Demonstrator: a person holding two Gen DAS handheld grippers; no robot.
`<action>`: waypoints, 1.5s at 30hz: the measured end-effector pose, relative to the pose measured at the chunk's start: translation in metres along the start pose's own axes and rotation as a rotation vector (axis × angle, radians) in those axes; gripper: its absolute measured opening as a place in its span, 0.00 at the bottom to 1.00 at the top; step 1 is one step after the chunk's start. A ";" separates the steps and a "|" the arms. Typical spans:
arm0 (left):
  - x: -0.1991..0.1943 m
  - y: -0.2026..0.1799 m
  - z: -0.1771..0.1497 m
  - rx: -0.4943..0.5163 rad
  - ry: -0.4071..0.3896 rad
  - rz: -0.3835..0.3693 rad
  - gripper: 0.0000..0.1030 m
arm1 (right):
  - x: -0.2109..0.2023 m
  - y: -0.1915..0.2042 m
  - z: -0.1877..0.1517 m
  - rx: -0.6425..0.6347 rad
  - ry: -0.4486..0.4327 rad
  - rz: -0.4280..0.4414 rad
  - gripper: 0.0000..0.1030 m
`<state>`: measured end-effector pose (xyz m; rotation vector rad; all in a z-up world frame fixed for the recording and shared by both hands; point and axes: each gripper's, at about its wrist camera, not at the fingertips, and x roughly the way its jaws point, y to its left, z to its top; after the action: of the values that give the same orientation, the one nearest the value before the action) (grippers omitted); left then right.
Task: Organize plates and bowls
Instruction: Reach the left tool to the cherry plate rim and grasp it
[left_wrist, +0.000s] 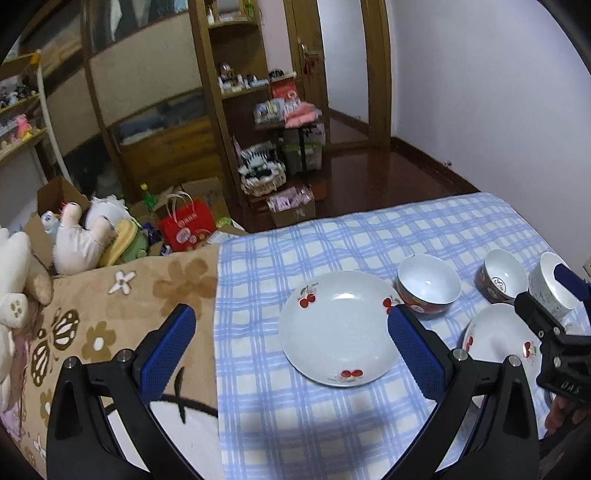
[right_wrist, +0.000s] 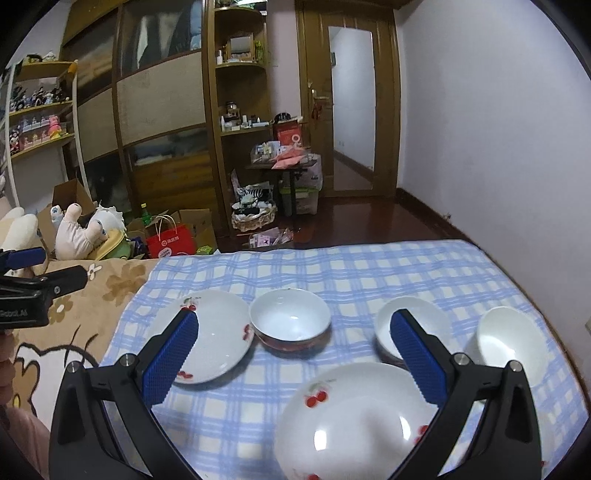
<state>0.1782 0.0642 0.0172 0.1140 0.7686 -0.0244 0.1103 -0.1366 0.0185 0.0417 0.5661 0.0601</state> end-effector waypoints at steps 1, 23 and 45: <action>0.007 0.001 0.002 0.004 0.013 -0.011 0.99 | 0.006 0.002 0.001 0.008 0.006 -0.001 1.00; 0.175 0.016 -0.047 -0.052 0.250 -0.025 0.99 | 0.144 0.043 -0.057 0.107 0.290 0.052 1.00; 0.200 0.014 -0.061 -0.106 0.323 -0.057 0.36 | 0.174 0.058 -0.079 0.090 0.363 0.021 0.73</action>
<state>0.2806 0.0884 -0.1639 -0.0058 1.0936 -0.0192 0.2120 -0.0648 -0.1378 0.1256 0.9315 0.0634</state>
